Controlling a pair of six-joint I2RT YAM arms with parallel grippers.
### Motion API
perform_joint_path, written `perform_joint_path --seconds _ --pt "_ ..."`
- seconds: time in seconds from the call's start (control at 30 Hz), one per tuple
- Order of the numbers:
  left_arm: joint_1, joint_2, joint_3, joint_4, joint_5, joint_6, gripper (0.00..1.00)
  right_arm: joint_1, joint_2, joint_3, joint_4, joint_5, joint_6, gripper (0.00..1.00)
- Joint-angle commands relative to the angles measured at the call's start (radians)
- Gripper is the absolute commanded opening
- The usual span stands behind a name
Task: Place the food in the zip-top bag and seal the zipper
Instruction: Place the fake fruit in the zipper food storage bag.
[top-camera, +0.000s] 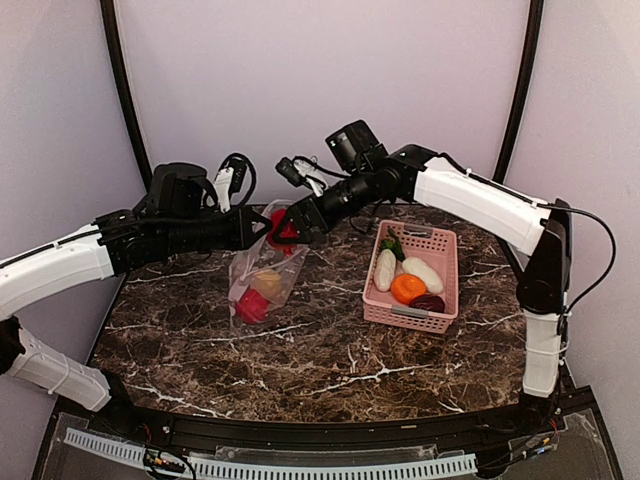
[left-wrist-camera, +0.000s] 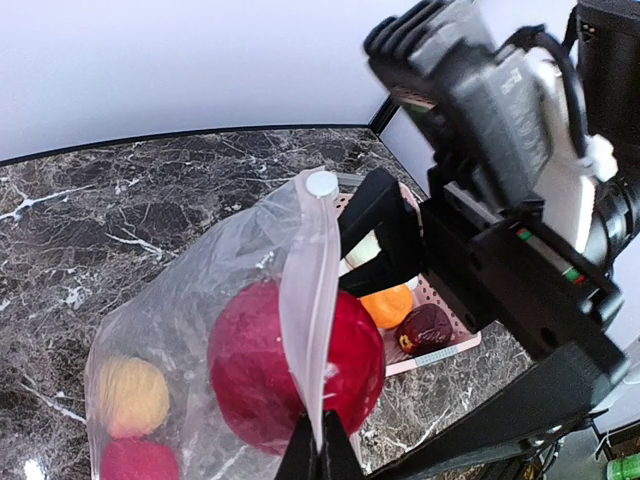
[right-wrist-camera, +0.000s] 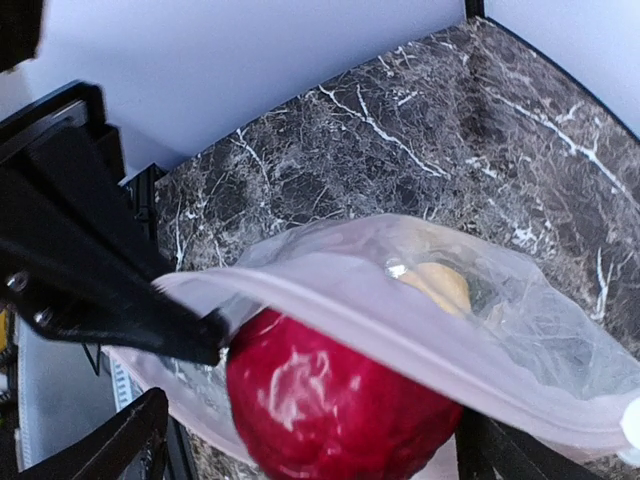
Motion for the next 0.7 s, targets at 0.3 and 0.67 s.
perform_joint_path --seconds 0.3,0.67 --pt "0.0 -0.041 -0.04 0.004 -0.042 0.004 0.01 0.009 -0.159 -0.03 0.014 0.066 -0.146 0.99" --pt "0.001 -0.061 -0.005 -0.041 -0.081 0.066 0.01 -0.029 -0.248 -0.094 0.015 0.192 -0.262 0.96"
